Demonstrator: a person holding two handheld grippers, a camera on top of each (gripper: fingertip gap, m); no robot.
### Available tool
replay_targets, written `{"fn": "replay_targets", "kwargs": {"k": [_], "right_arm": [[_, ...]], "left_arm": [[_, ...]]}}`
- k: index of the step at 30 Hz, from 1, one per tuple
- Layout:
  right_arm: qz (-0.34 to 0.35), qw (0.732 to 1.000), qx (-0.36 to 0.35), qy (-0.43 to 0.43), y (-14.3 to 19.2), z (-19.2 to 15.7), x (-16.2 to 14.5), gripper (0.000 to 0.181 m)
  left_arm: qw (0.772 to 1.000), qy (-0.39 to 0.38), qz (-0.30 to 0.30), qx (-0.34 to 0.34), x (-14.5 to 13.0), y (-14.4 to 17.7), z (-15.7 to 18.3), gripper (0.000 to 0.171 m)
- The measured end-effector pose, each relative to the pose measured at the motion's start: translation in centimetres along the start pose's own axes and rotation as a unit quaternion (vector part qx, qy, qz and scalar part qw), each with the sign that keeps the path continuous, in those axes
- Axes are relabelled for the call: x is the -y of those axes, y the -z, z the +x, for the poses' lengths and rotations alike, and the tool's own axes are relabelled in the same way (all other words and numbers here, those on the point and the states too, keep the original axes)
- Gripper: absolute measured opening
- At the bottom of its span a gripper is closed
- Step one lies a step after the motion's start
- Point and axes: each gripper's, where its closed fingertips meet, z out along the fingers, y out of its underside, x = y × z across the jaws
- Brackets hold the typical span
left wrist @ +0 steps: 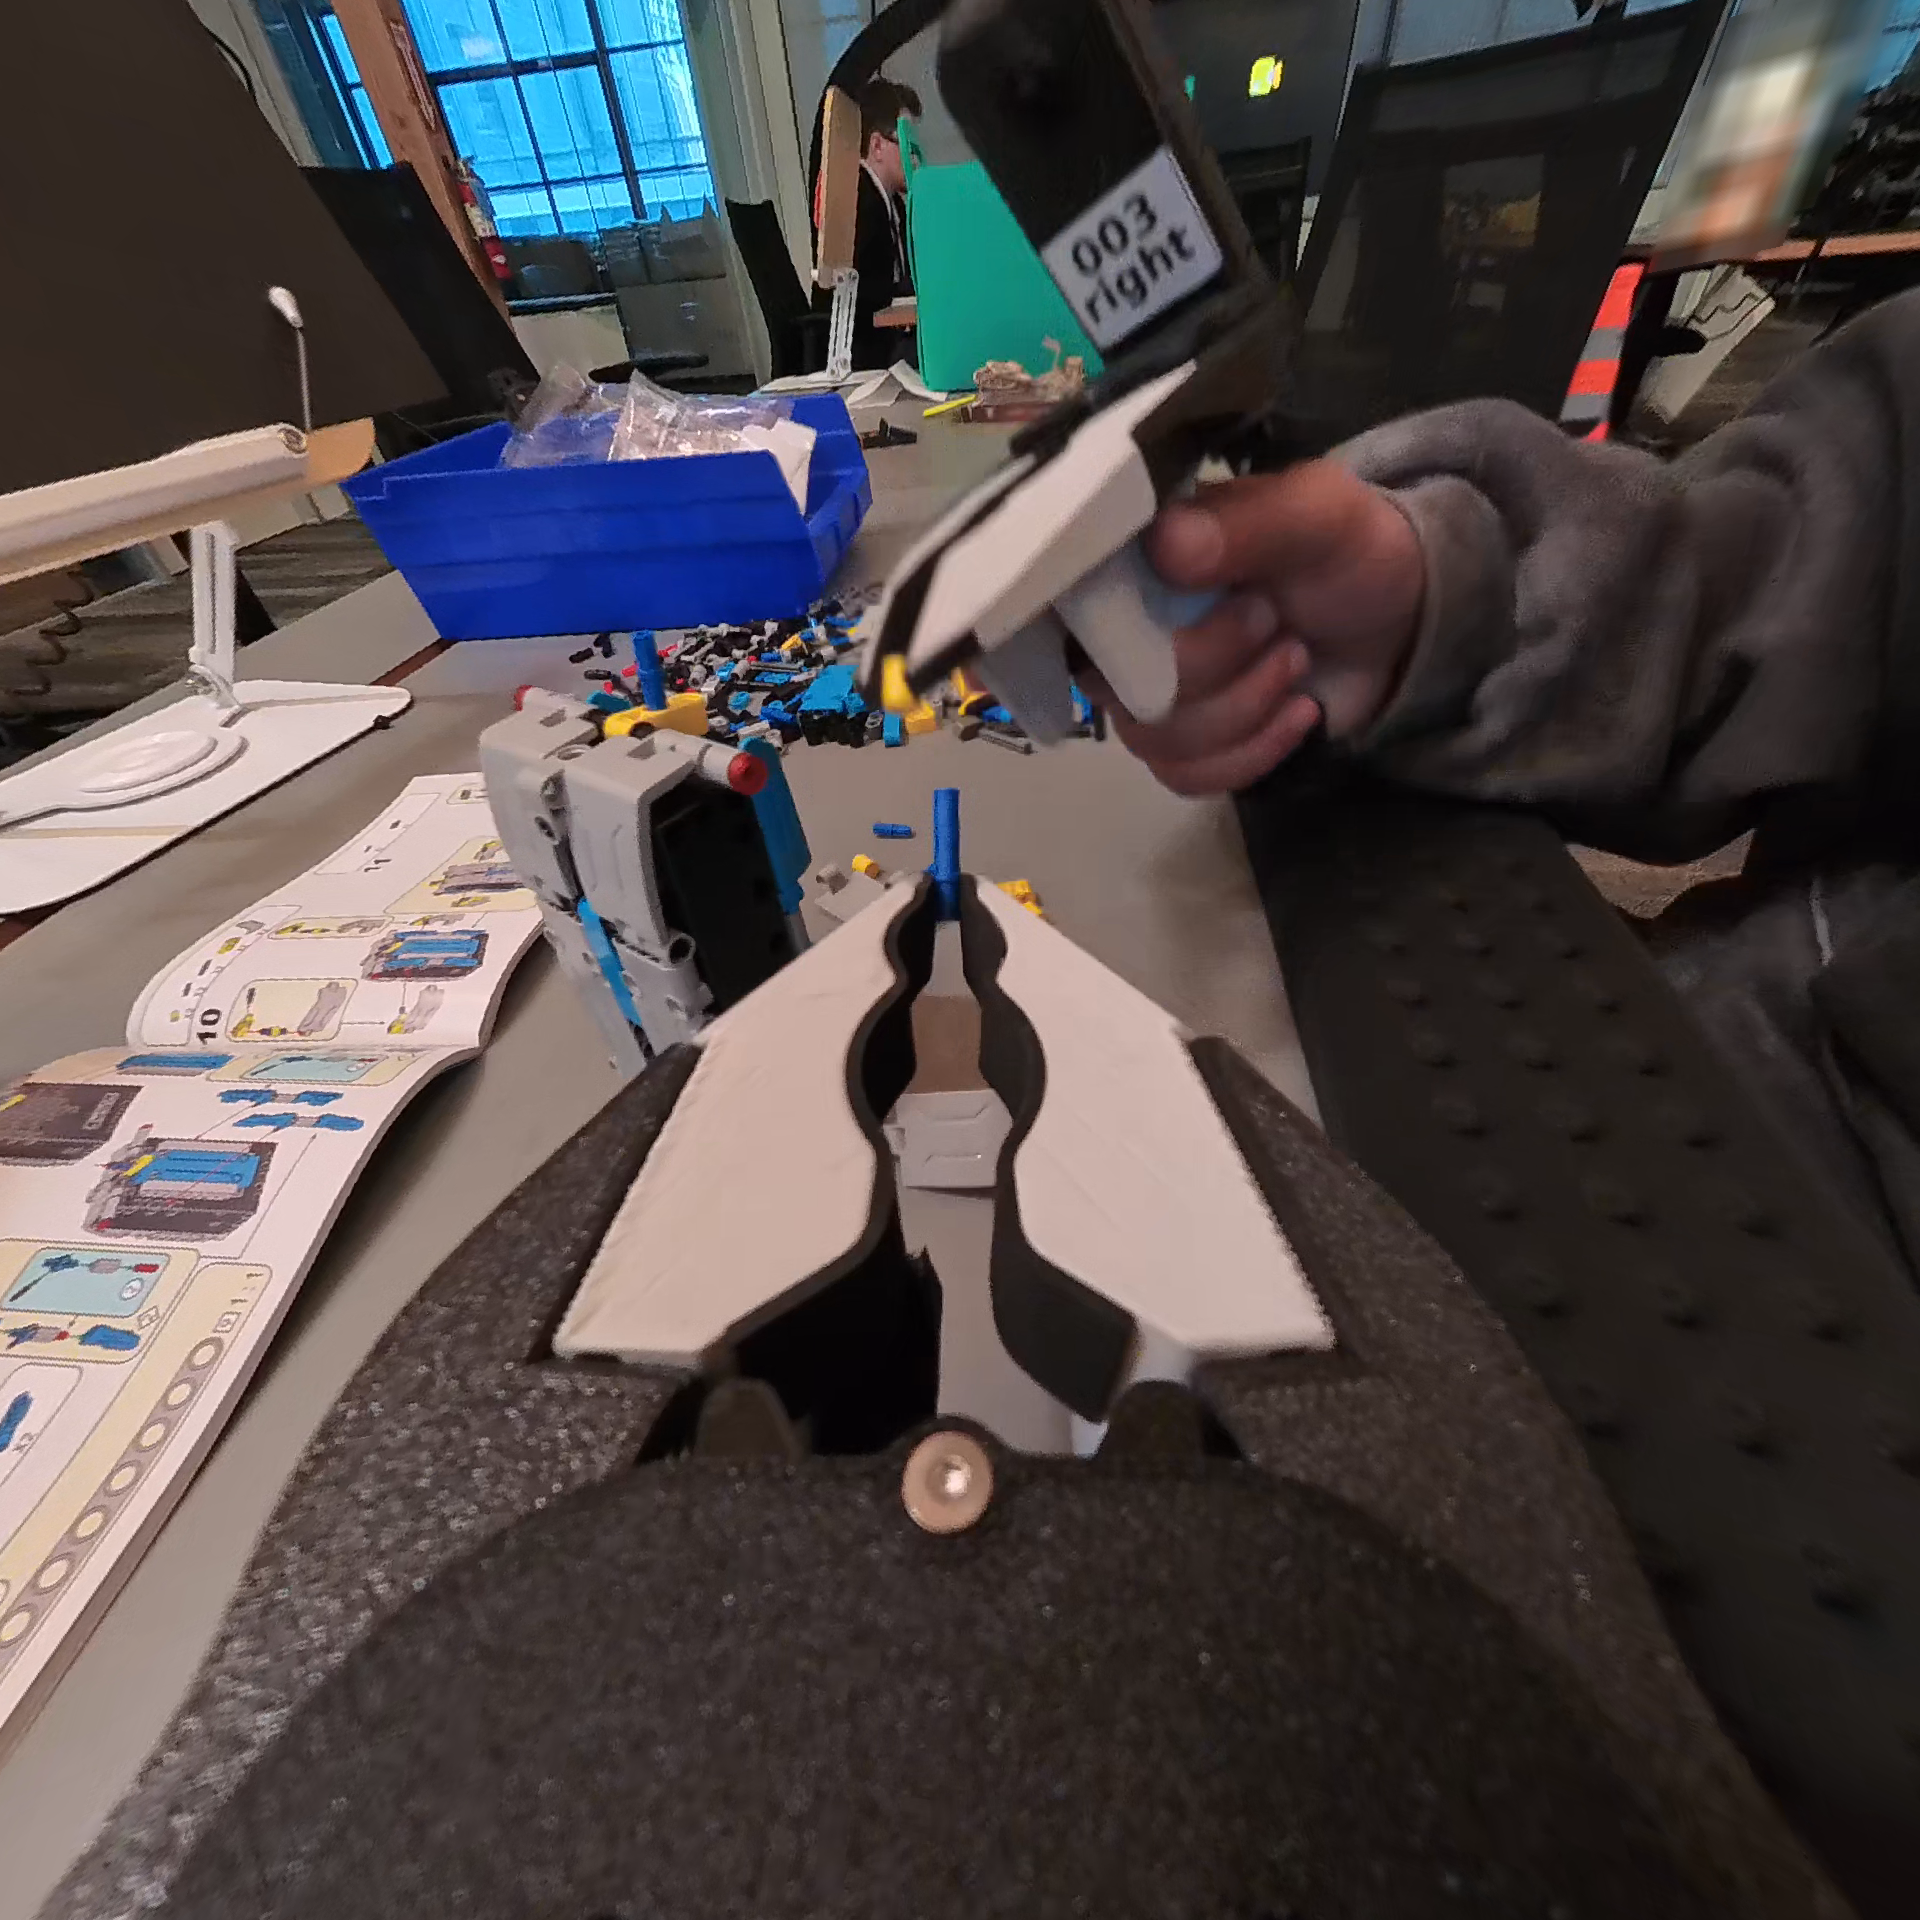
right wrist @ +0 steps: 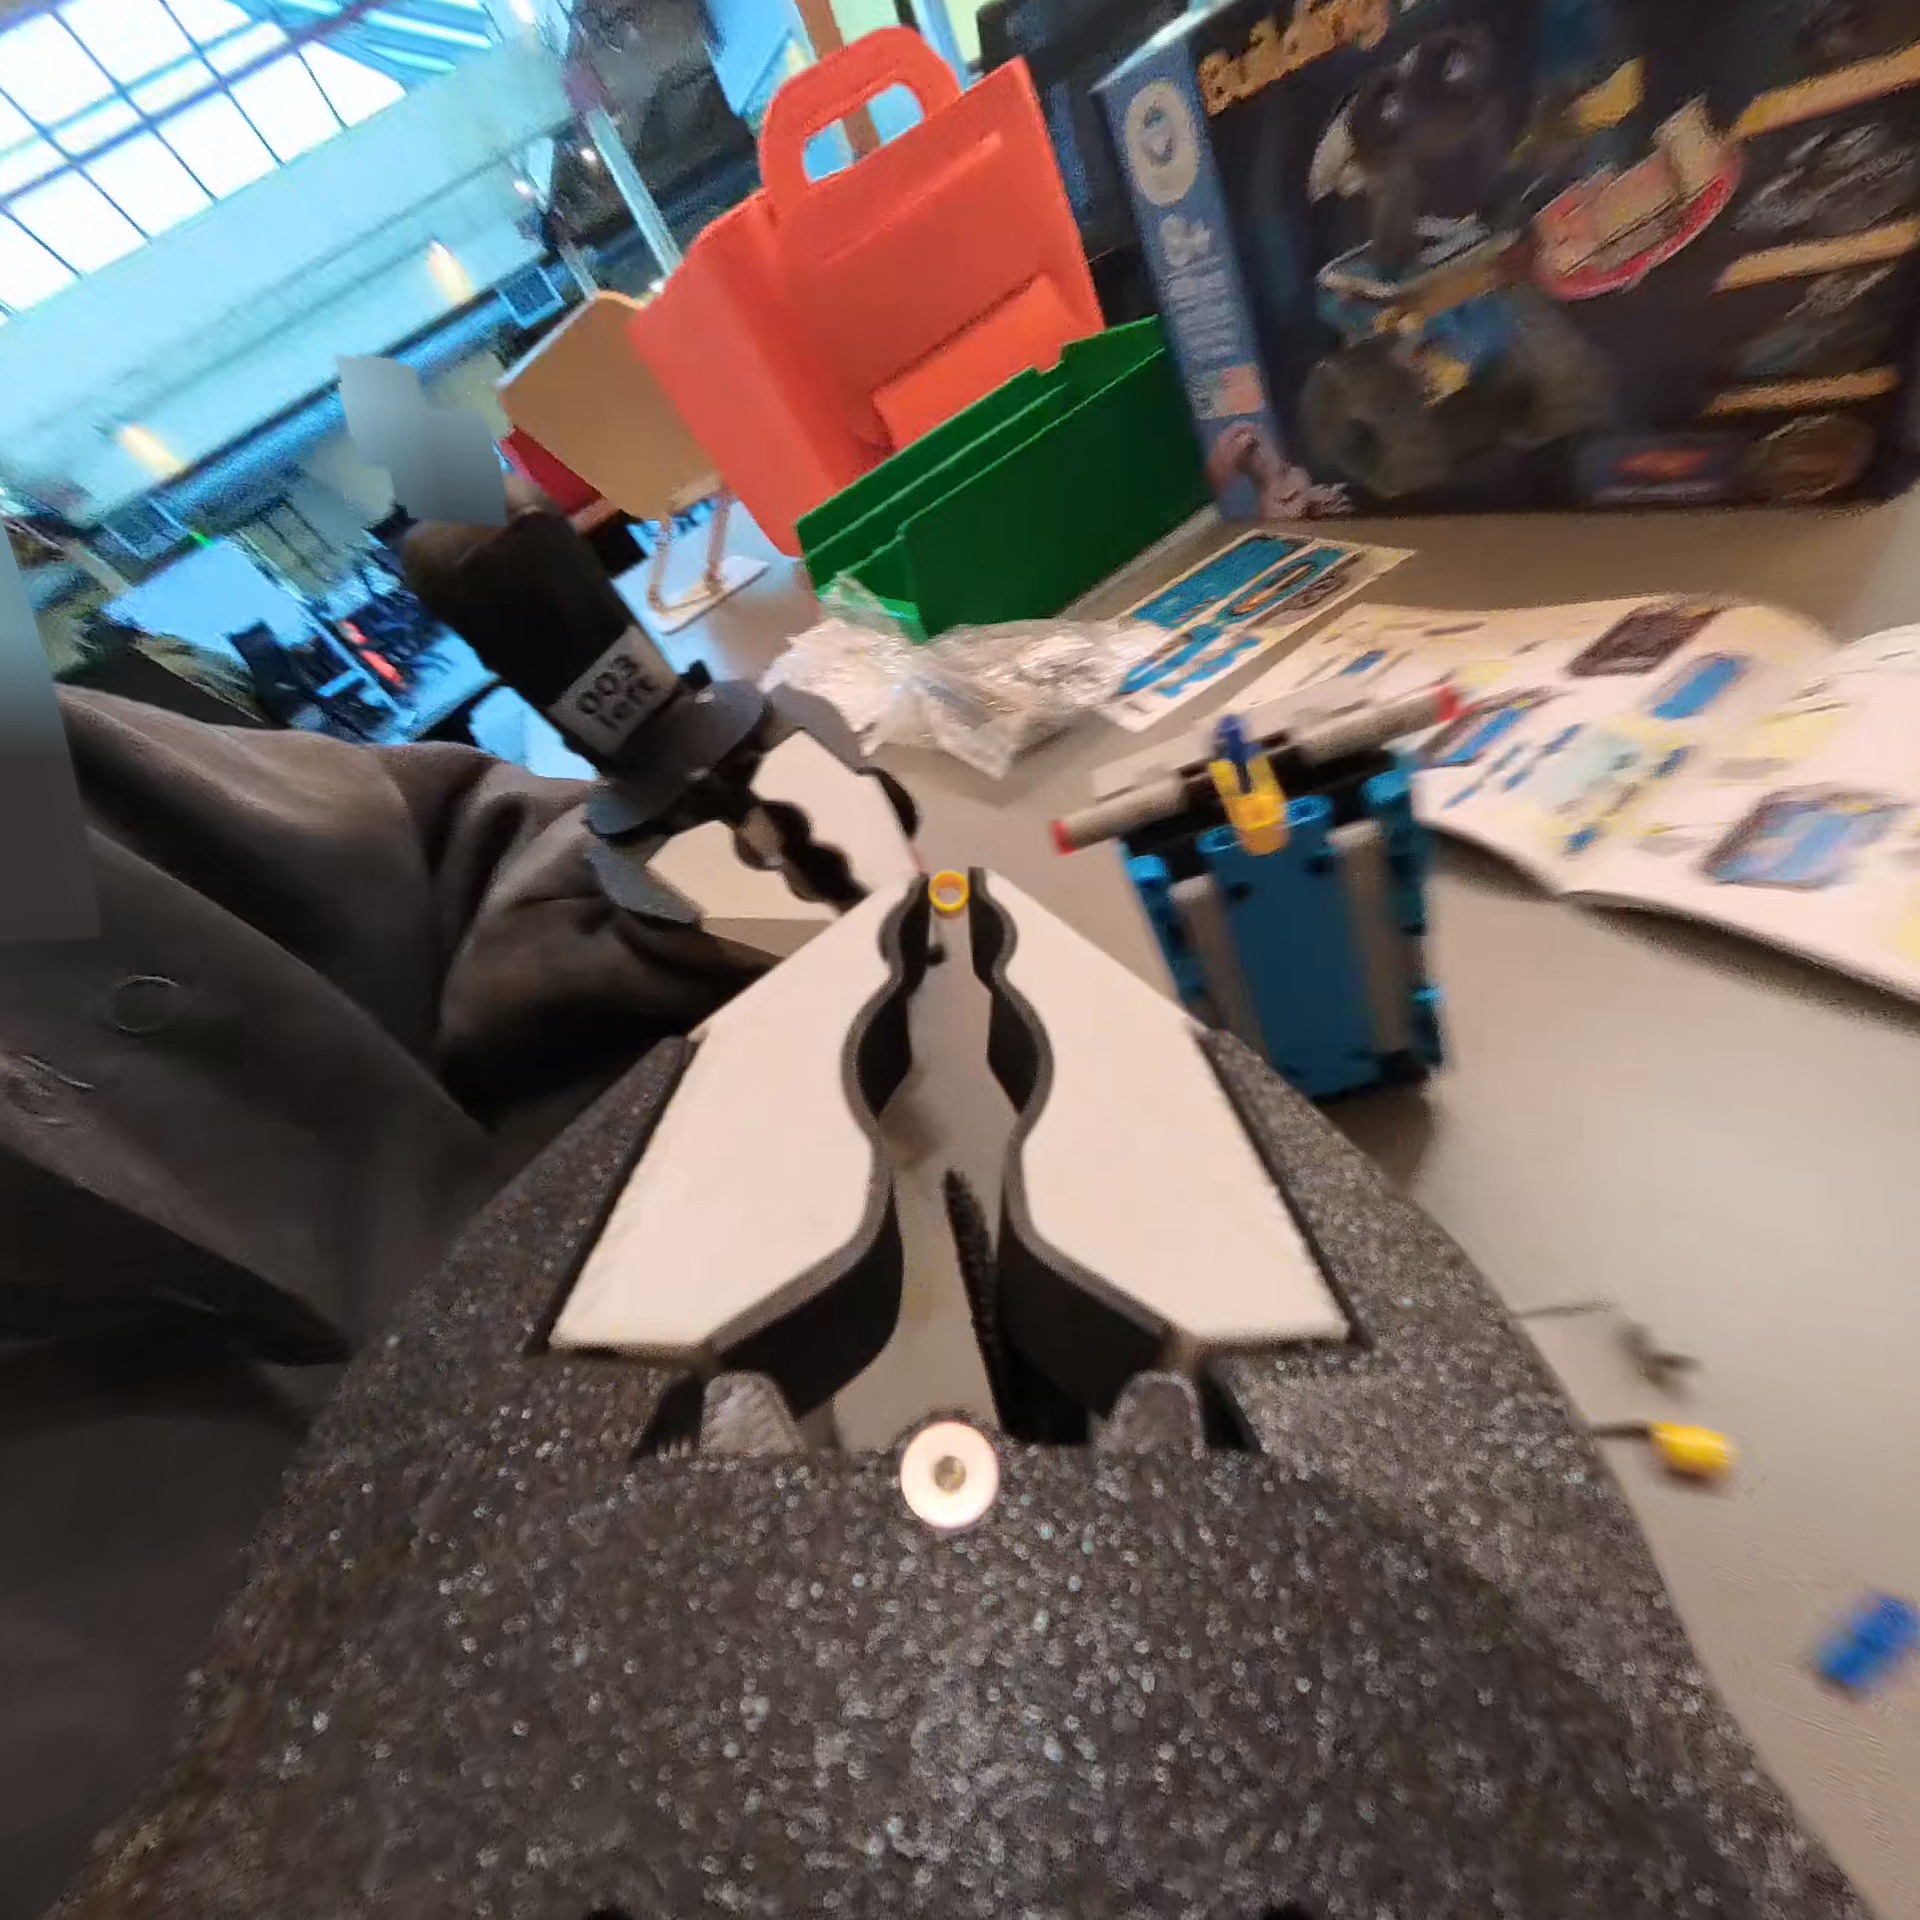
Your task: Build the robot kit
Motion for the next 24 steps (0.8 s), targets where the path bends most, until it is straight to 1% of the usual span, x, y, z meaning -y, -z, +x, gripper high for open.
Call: {"fn": "replay_targets", "kwargs": {"k": [2, 6, 7, 13, 19, 23, 24], "right_arm": [[-0.001, 1.000, -0.001, -0.009, -1.0, -0.5, -0.7, 0.006], [0.004, 0.999, 0.036, -0.037, -1.4, -1.2, -0.8, 0.006], [-0.002, 0.999, 0.035, -0.038, -1.5, -1.2, -1.1, 0.007], [-0.022, 1.000, 0.016, 0.002, -1.5, -0.8, -1.7, 0.007], [-0.038, 0.998, 0.013, 0.038, -1.3, -0.7, -2.4, 0.007], [-0.061, 0.996, 0.004, 0.070, -1.2, -0.4, -3.0, 0.007], [-0.078, 0.994, 0.014, 0.071, -1.3, -0.7, -3.6, 0.007]], "left_arm": [[1.000, 0.004, 0.004, -0.004, 0.1, 0.1, 0.0, 0.003], [1.000, 0.017, 0.006, -0.006, 0.2, 0.1, -0.2, 0.003], [1.000, 0.022, 0.007, -0.007, 0.2, 0.1, -0.3, 0.003], [1.000, 0.024, -0.009, -0.006, -0.3, -0.1, -0.4, 0.003], [1.000, 0.014, -0.027, -0.007, -0.8, -0.3, -0.1, 0.002], [0.999, 0.004, -0.040, -0.007, -1.2, -0.5, 0.0, 0.002], [0.999, -0.006, -0.045, -0.012, -1.3, -0.6, 0.4, 0.002]]}}
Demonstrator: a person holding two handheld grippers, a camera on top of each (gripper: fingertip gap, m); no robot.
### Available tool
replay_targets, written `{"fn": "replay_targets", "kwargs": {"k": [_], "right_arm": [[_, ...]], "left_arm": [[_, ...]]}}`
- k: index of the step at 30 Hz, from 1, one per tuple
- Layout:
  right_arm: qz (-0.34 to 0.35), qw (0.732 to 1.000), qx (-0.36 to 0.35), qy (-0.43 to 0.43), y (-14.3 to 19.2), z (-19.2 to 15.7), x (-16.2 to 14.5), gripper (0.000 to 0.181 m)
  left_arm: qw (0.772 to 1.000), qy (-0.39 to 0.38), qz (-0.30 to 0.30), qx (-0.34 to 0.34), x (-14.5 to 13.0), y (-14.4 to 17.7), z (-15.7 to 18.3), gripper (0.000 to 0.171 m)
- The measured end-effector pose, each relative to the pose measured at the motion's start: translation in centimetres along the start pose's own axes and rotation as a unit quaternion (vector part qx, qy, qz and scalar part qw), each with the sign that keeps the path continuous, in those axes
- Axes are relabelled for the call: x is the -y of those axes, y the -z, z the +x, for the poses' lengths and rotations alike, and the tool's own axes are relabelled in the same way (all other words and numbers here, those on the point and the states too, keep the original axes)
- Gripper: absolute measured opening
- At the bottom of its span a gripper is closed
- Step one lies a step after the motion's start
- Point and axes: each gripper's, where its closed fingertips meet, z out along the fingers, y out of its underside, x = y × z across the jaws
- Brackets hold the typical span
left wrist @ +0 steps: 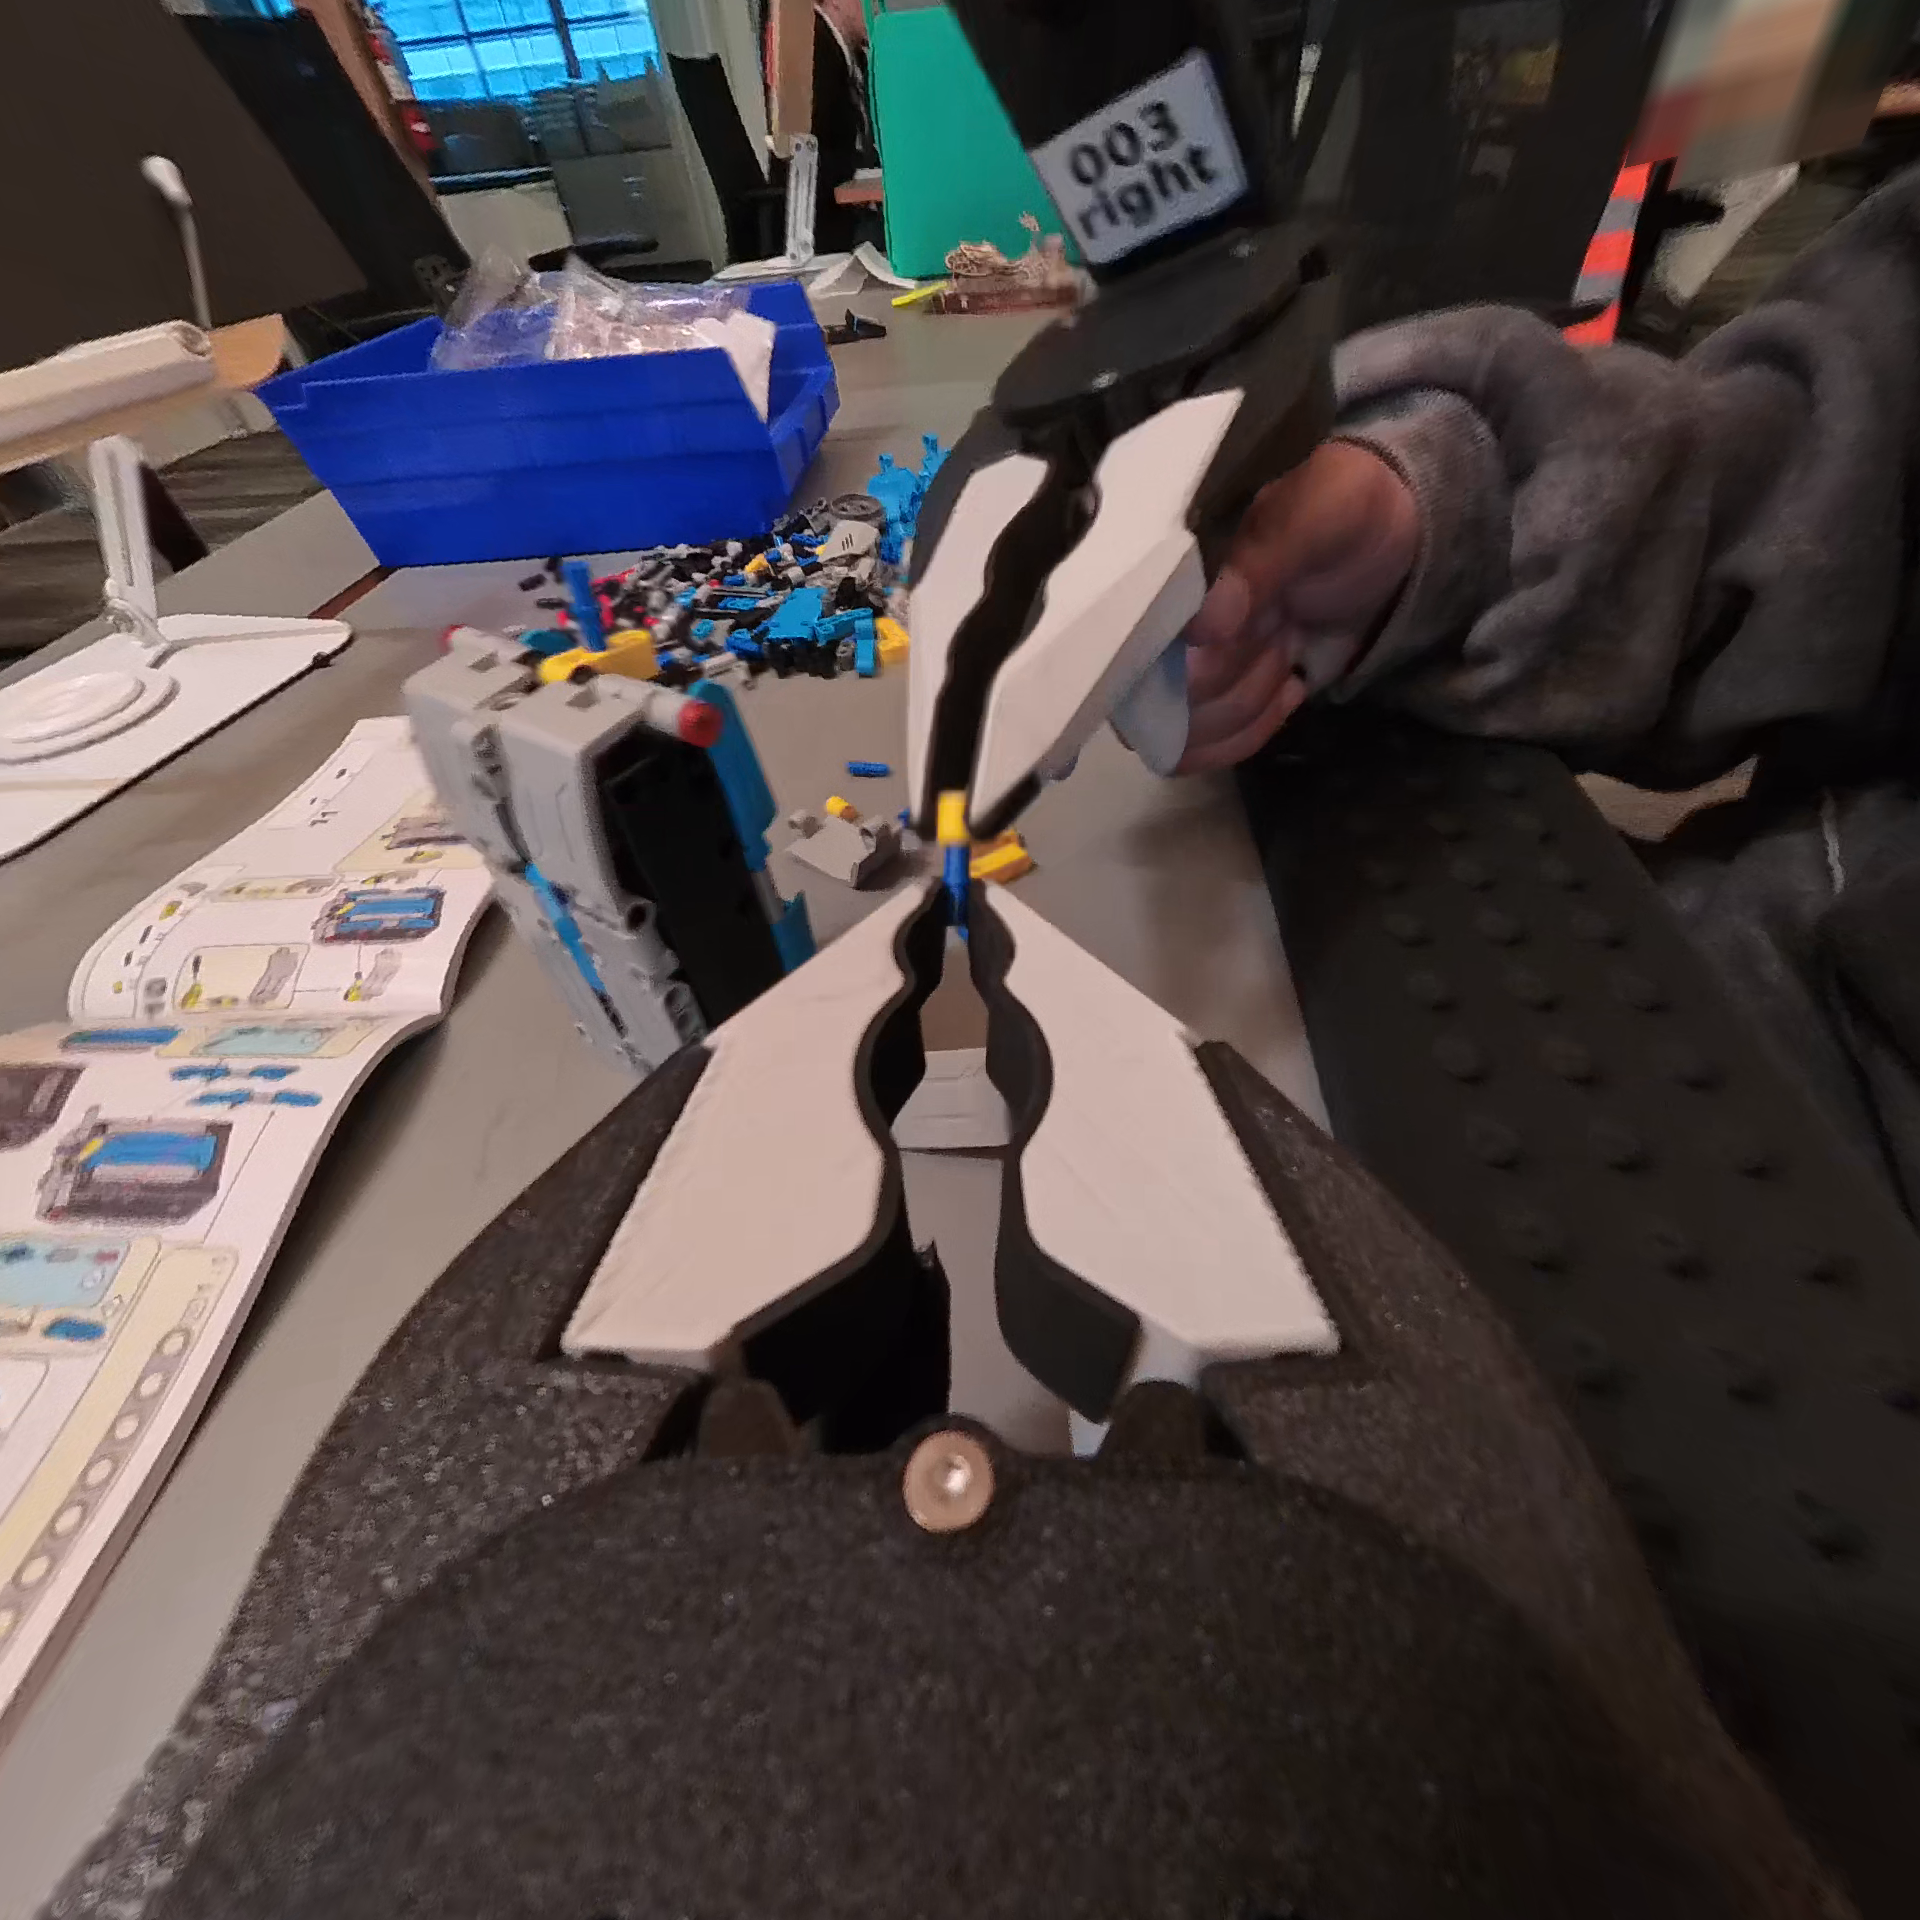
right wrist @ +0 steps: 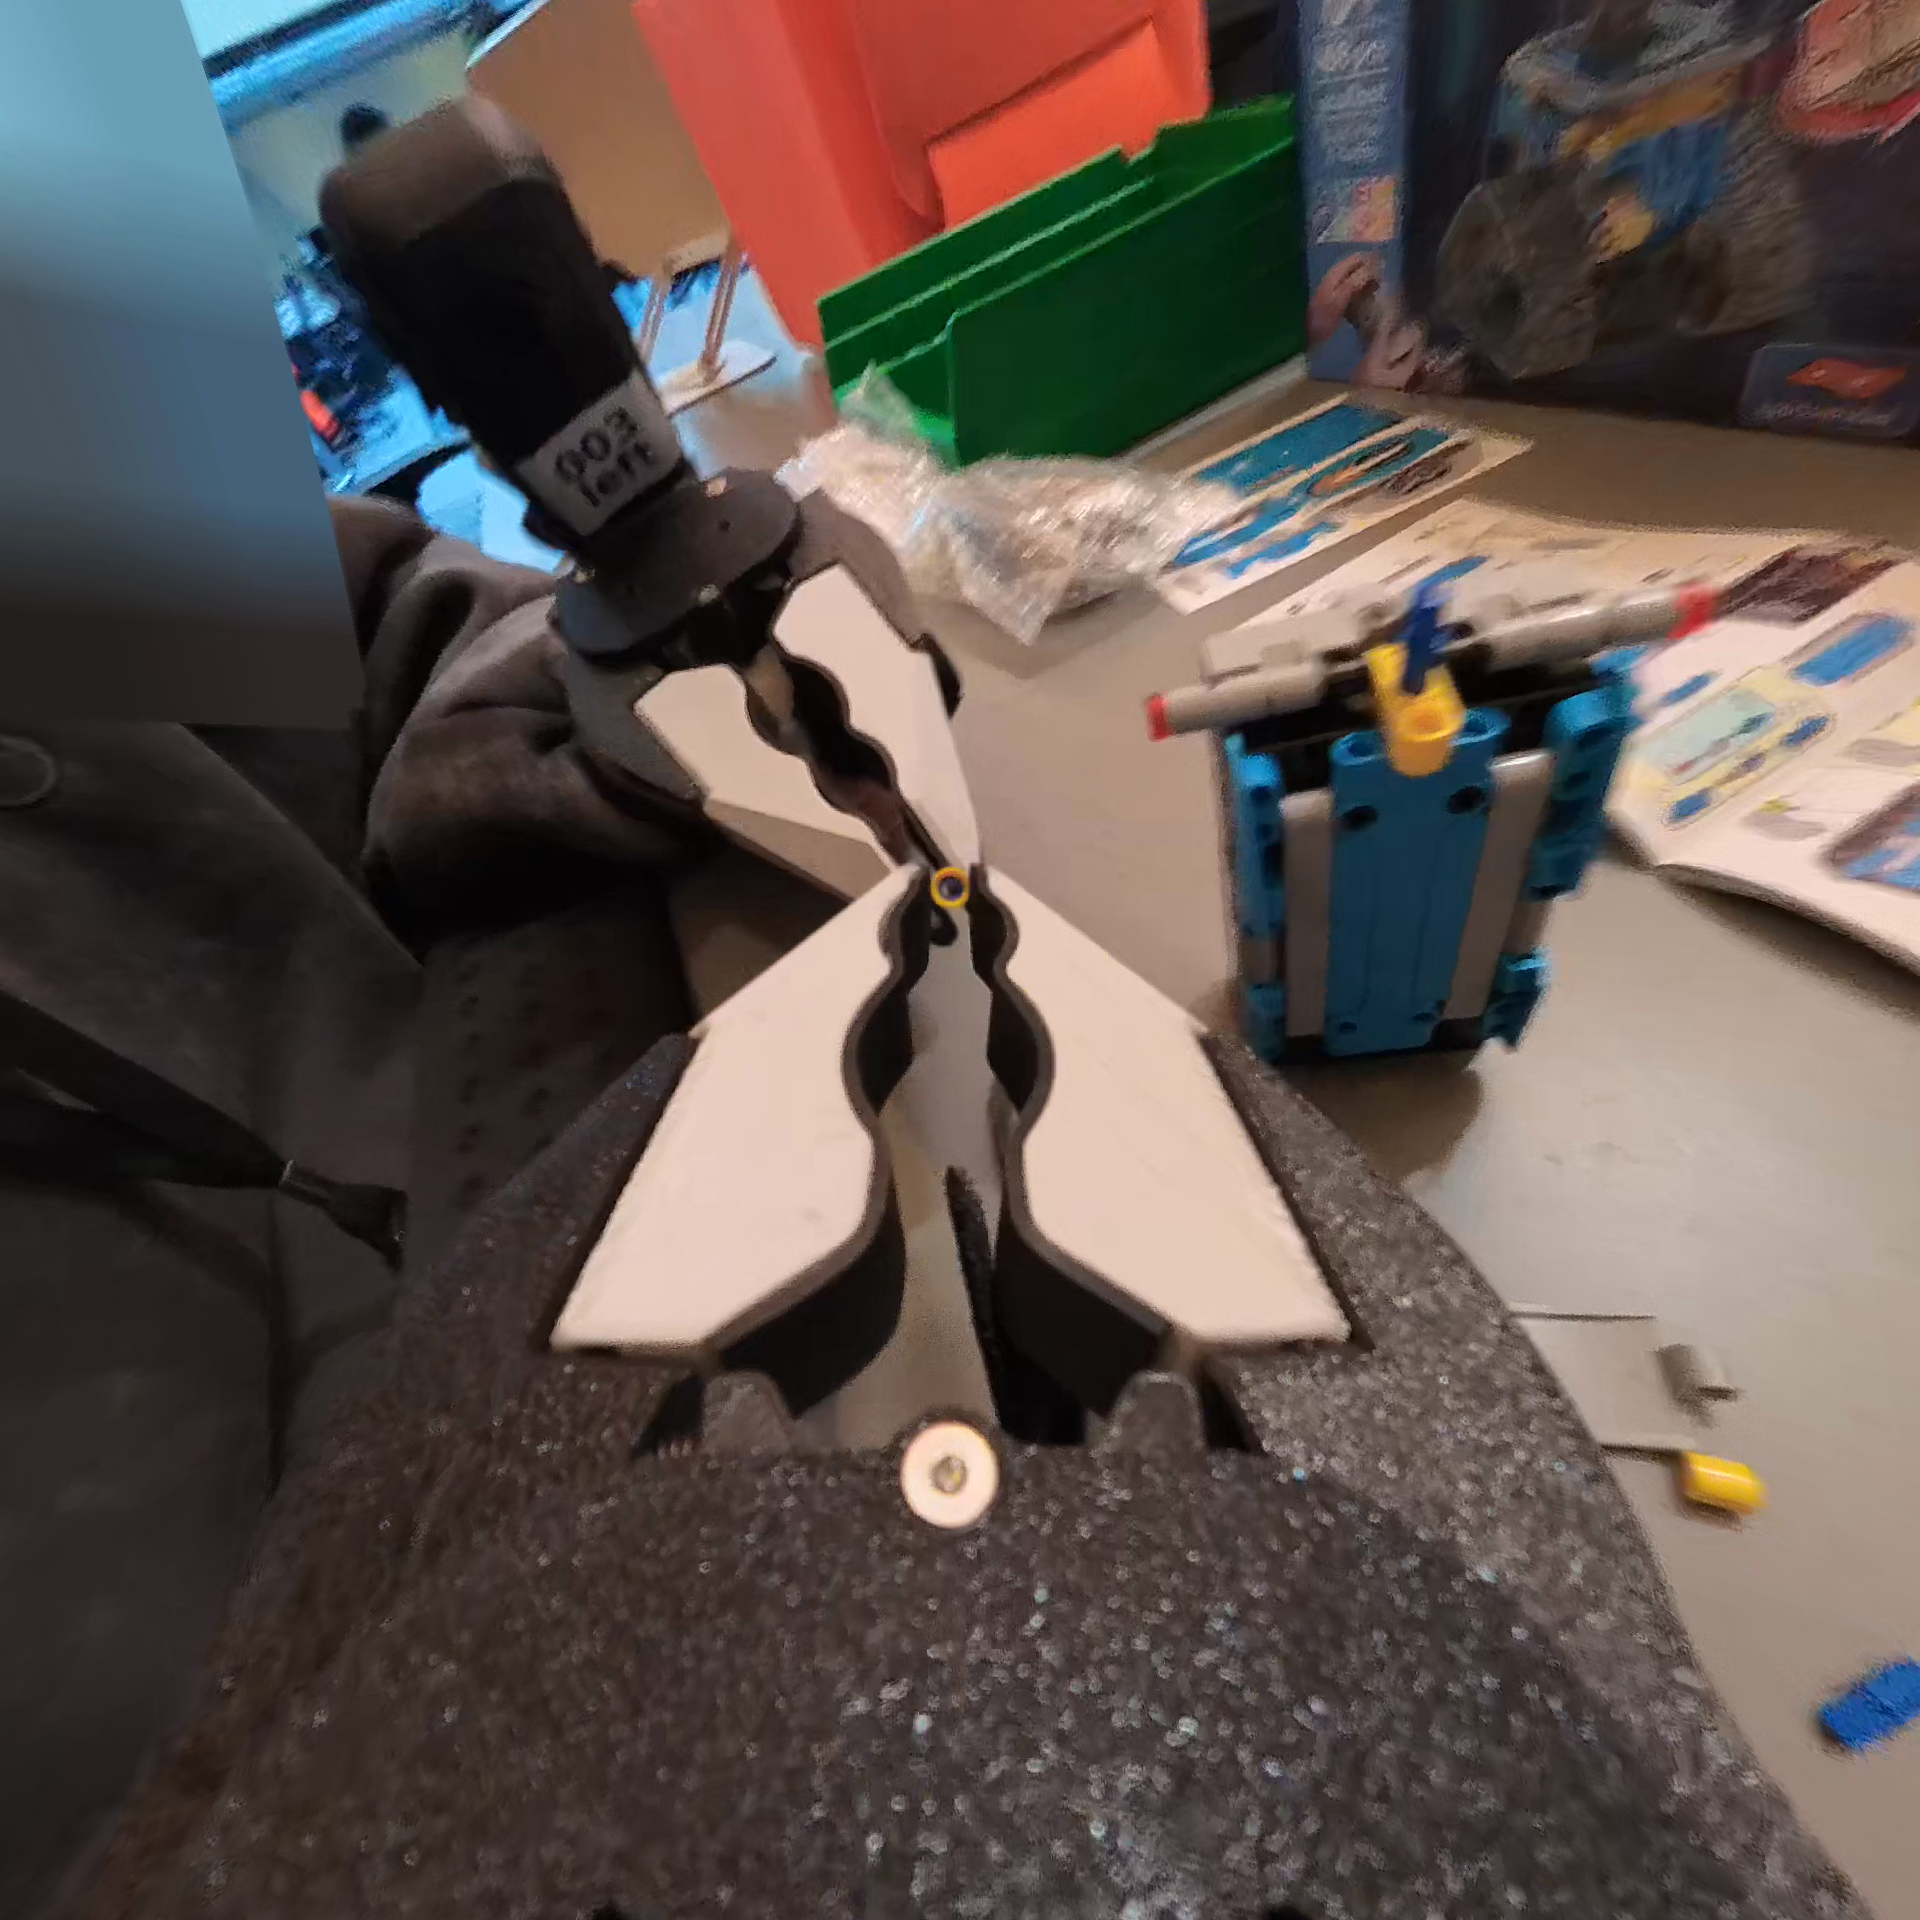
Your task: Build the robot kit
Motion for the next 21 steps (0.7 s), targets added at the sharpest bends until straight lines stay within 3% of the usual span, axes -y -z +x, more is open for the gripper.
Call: {"fn": "replay_targets", "kwargs": {"k": [2, 12, 21], "right_arm": [[-0.021, 1.000, 0.005, 0.003, -0.6, -0.2, -0.9, 0.007], [0.007, 1.000, 0.008, -0.015, -0.2, 0.3, 0.1, 0.012], [-0.008, 1.000, 0.007, 0.002, -0.1, 0.0, -0.6, 0.004]], "left_arm": [[0.999, -0.032, -0.011, 0.010, -0.3, -0.2, 0.3, 0.002], [1.000, -0.023, -0.002, 0.015, 0.0, -0.1, -0.1, 0.003], [0.999, -0.033, -0.019, 0.014, -0.6, -0.2, 0.1, 0.002]]}}
